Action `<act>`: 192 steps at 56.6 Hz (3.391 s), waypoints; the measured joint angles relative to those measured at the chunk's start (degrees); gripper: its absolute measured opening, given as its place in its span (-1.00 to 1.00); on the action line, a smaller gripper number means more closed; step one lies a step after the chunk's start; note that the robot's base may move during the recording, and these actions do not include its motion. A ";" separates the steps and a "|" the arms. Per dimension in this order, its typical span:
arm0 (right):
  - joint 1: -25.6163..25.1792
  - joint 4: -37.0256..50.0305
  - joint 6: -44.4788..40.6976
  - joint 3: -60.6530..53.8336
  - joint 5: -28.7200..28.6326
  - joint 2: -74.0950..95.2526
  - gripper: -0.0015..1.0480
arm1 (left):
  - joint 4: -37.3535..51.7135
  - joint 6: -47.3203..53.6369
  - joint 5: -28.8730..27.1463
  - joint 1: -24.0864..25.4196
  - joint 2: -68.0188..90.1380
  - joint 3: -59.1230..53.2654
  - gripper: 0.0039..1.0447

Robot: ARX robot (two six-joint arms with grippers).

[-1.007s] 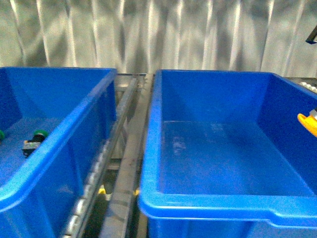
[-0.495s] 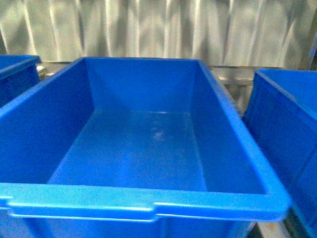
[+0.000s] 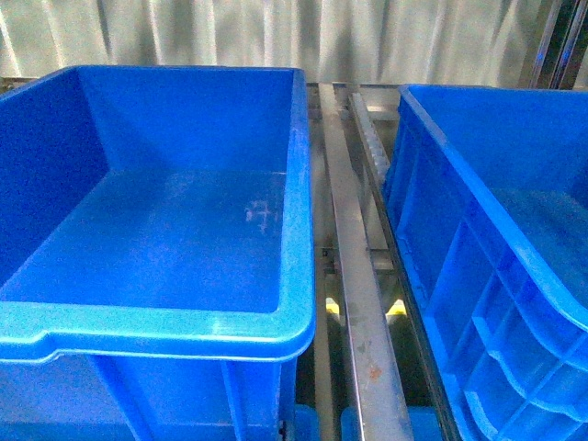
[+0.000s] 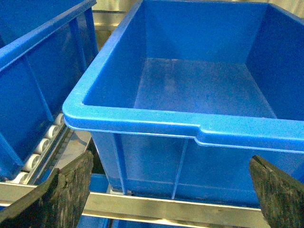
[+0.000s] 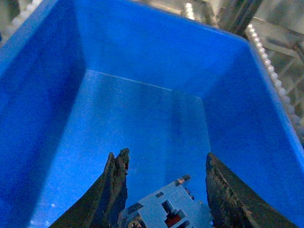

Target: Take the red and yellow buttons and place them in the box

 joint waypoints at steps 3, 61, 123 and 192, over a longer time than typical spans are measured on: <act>-1.92 -0.72 -2.54 1.75 -3.04 2.34 -0.22 | 0.00 0.00 0.00 0.02 0.00 0.00 0.85; -17.42 -5.16 -11.30 16.48 -28.61 16.24 0.88 | 0.00 0.02 0.00 0.02 0.00 0.00 0.85; -9.86 -9.88 15.65 -29.35 -14.47 -46.90 -0.93 | 0.00 0.04 0.00 0.02 0.00 0.00 0.85; -2.82 -21.81 15.78 -37.55 -7.72 -69.20 -0.93 | 0.00 0.07 0.00 0.02 0.00 0.00 0.85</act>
